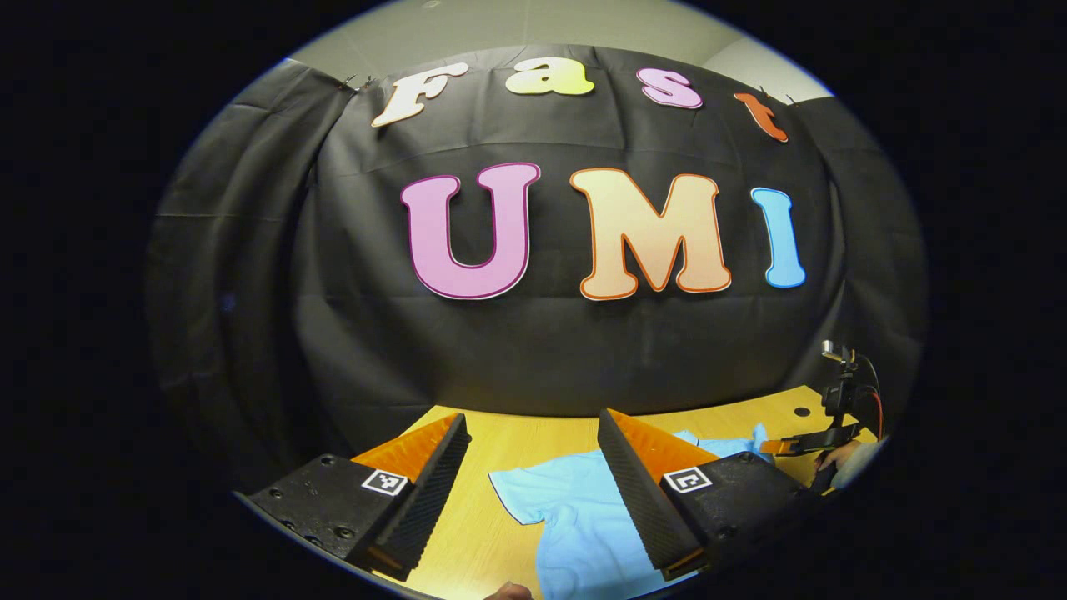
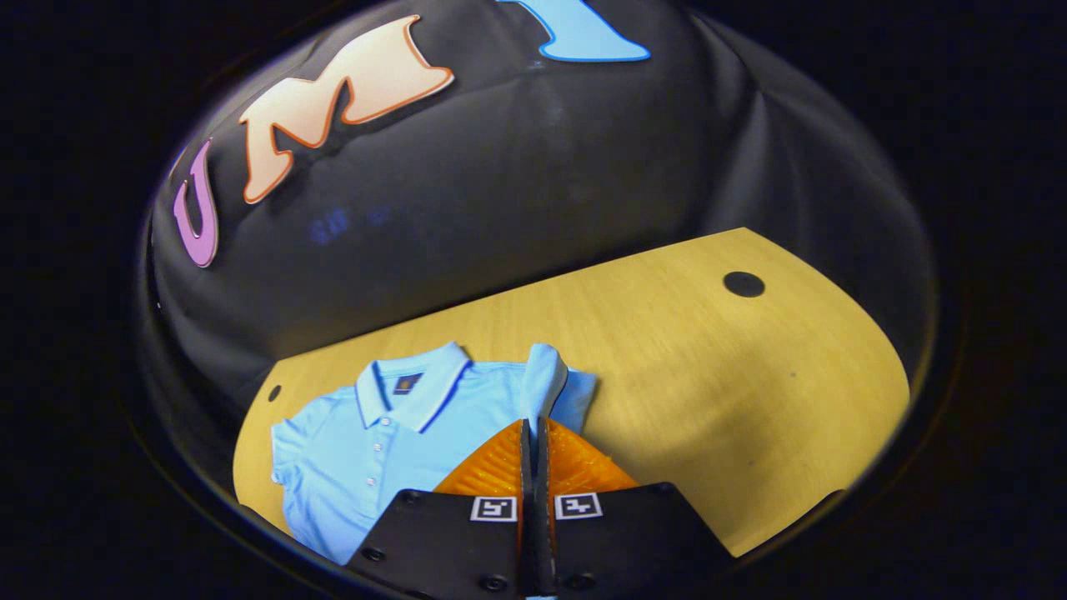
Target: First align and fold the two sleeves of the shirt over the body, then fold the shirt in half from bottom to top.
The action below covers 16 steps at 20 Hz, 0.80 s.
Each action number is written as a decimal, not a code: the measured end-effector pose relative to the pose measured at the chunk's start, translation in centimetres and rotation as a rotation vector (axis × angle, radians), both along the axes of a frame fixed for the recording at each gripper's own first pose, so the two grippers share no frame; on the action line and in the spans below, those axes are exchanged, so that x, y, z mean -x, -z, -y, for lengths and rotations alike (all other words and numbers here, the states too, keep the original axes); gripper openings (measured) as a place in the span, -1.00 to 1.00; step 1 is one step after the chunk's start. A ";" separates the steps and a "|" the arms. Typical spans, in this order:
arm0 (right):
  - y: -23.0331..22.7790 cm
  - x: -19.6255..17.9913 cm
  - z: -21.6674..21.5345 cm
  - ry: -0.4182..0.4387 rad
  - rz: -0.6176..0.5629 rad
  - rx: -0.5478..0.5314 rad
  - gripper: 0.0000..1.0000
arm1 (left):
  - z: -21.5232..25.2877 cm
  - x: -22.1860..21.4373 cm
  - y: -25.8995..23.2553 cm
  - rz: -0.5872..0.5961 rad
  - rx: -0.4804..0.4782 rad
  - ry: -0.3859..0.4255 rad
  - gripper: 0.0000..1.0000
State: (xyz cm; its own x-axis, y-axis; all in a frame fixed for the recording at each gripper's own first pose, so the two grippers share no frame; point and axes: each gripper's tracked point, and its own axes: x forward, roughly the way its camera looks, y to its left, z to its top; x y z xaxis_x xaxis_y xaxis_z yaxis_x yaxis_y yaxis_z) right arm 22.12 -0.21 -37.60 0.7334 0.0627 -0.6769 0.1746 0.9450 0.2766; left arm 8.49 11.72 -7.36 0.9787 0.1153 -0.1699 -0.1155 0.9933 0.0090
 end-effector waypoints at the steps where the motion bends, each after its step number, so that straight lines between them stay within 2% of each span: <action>1: 0.2 0.1 -1.2 -0.013 -0.005 -0.018 -0.99 | 0.0 0.0 0.0 -0.003 0.004 -0.002 0.90; 6: 1.9 0.9 -6.3 -0.058 -0.056 -0.072 -0.99 | -1.3 0.0 1.1 -0.023 0.010 -0.038 0.90; 7: 2.3 1.0 -6.4 -0.065 -0.072 -0.065 -0.89 | -1.8 0.1 1.4 -0.025 0.012 -0.046 0.90; 8: 1.9 1.6 -6.6 -0.076 -0.076 -0.061 -0.68 | -2.1 0.0 1.7 -0.029 0.012 -0.054 0.90; 12: -0.9 2.6 -5.8 -0.133 -0.001 0.027 1.00 | -2.5 -1.8 3.7 -0.048 0.019 -0.060 0.90; 16: -4.6 5.6 -4.7 -0.159 0.046 0.064 0.97 | -2.4 -4.4 7.1 -0.098 0.044 -0.050 0.90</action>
